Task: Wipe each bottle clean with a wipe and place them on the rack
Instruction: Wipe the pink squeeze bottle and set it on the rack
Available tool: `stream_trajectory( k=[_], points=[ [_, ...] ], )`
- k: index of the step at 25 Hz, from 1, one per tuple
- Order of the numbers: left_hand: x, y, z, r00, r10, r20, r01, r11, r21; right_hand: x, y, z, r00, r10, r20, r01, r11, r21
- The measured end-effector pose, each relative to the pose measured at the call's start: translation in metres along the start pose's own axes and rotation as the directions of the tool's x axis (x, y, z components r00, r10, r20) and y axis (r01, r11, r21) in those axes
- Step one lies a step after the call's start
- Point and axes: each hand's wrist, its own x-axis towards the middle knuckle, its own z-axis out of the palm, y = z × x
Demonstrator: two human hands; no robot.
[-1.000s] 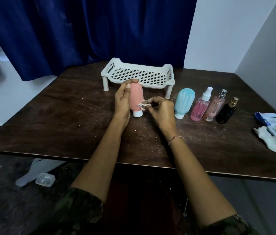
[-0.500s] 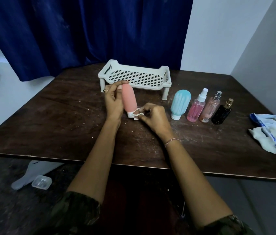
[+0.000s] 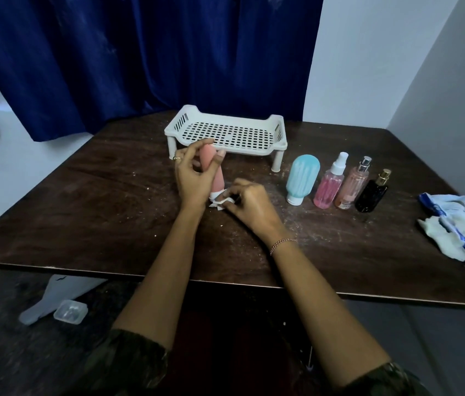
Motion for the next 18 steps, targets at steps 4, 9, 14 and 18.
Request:
stream_trajectory(
  k=[4,9,14,18],
  points=[
    [0.0013,0.0006,-0.0007,0.998,-0.049,-0.028,0.046,0.994,-0.094,0.0007,-0.0015,-0.0002,0.999,0.033,-0.020,-0.032,0.998,0.047],
    [0.0033,-0.0012,0.0018,0.980,-0.168,0.102,0.193,0.920,-0.341,0.0024,0.0010,-0.0044,0.955,0.217,-0.201,-0.175,0.963,0.206],
    [0.0042,0.0013,0.0047,0.955,-0.227,0.192,0.291,0.844,-0.451,0.0006,-0.0056,0.0015,0.974,0.150,-0.168,-0.127,0.982,0.139],
    [0.0039,0.0038,0.0027,0.959,-0.187,0.213,0.270,0.834,-0.481,0.0012,-0.0072,0.0023,0.979,0.110,-0.171,-0.092,0.990,0.110]
  ],
)
